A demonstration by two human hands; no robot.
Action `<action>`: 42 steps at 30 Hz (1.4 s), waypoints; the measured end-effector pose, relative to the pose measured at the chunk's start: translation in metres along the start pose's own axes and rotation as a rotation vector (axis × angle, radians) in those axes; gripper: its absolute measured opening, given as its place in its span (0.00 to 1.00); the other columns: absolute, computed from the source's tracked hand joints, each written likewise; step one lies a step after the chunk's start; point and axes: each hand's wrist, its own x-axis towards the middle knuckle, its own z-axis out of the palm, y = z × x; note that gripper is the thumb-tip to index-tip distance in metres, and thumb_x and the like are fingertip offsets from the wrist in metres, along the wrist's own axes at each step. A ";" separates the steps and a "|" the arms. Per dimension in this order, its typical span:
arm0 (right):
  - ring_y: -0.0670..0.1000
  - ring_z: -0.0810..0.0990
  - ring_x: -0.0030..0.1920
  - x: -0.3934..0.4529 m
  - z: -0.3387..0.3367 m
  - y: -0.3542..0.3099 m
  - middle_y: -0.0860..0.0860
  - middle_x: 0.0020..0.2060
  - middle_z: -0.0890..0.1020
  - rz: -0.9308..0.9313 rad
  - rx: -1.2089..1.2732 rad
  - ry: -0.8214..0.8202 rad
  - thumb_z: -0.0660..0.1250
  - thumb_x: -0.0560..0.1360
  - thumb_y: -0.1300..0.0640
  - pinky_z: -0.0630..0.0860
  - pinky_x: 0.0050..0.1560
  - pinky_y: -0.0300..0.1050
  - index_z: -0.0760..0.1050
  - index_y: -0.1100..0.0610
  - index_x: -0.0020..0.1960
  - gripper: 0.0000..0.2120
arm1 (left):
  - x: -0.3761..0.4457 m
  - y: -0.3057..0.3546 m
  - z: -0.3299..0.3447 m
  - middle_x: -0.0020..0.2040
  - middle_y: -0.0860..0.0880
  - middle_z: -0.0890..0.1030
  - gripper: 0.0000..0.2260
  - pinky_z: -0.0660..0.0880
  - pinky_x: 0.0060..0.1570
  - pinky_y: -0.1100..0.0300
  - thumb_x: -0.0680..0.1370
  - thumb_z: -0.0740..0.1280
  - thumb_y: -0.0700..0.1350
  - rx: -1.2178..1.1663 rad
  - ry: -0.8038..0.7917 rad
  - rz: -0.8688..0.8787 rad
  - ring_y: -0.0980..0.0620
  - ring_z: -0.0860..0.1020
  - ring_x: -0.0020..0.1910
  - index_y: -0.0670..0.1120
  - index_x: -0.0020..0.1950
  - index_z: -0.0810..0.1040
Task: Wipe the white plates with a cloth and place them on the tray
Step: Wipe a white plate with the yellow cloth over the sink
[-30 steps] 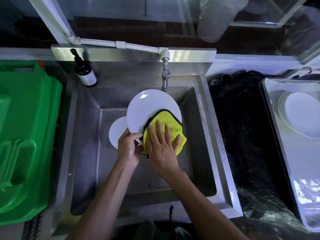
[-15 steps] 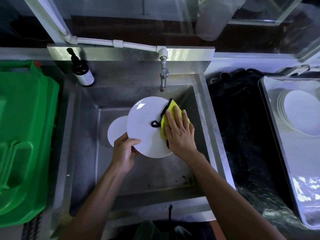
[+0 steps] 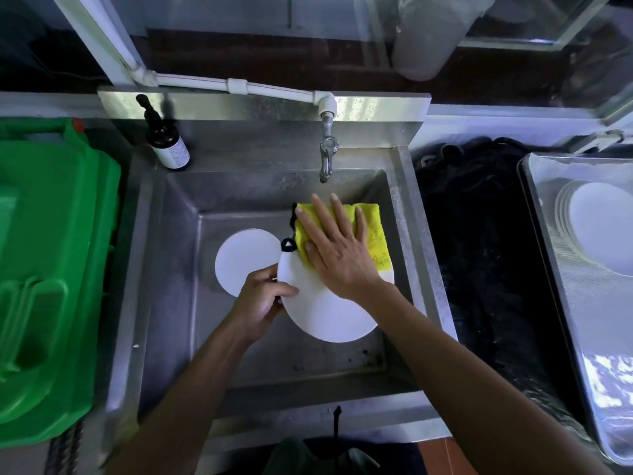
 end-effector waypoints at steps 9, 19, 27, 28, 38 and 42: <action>0.58 0.39 0.81 -0.020 0.021 -0.015 0.50 0.82 0.45 -0.202 0.023 -0.048 0.43 0.86 0.46 0.43 0.77 0.69 0.44 0.45 0.82 0.26 | 0.005 -0.011 -0.004 0.48 0.37 0.84 0.16 0.79 0.45 0.49 0.66 0.69 0.34 -0.020 -0.017 0.018 0.39 0.83 0.50 0.37 0.53 0.83; 0.56 0.41 0.81 -0.006 0.022 -0.005 0.49 0.82 0.46 -0.115 -0.006 -0.067 0.40 0.85 0.43 0.41 0.77 0.67 0.43 0.42 0.82 0.25 | 0.001 -0.005 -0.006 0.50 0.38 0.85 0.15 0.80 0.41 0.52 0.65 0.70 0.35 -0.001 0.011 -0.010 0.40 0.85 0.49 0.41 0.51 0.85; 0.54 0.39 0.81 0.000 0.021 0.003 0.46 0.82 0.45 0.180 0.107 0.001 0.42 0.85 0.44 0.41 0.77 0.67 0.43 0.42 0.82 0.26 | -0.008 -0.001 -0.001 0.51 0.42 0.86 0.18 0.81 0.40 0.50 0.64 0.68 0.36 -0.017 0.130 0.070 0.43 0.85 0.47 0.47 0.51 0.87; 0.54 0.39 0.81 -0.001 0.021 0.005 0.46 0.82 0.44 0.211 0.123 -0.002 0.42 0.85 0.44 0.41 0.77 0.67 0.42 0.42 0.82 0.26 | -0.009 0.000 -0.001 0.51 0.42 0.86 0.18 0.81 0.40 0.50 0.64 0.68 0.37 -0.026 0.152 0.077 0.43 0.85 0.47 0.48 0.51 0.87; 0.51 0.35 0.80 -0.034 0.031 -0.004 0.47 0.82 0.41 0.348 0.188 -0.080 0.43 0.84 0.44 0.41 0.77 0.66 0.42 0.43 0.82 0.27 | -0.005 0.006 0.017 0.43 0.43 0.84 0.15 0.77 0.34 0.54 0.64 0.68 0.35 -0.250 0.299 0.116 0.47 0.81 0.36 0.47 0.46 0.86; 0.51 0.33 0.80 -0.047 0.038 -0.025 0.47 0.81 0.40 0.360 0.201 -0.101 0.38 0.82 0.43 0.39 0.77 0.68 0.39 0.43 0.81 0.28 | -0.002 0.005 0.022 0.44 0.45 0.86 0.16 0.79 0.33 0.57 0.70 0.65 0.28 -0.324 0.337 0.132 0.48 0.83 0.37 0.45 0.49 0.85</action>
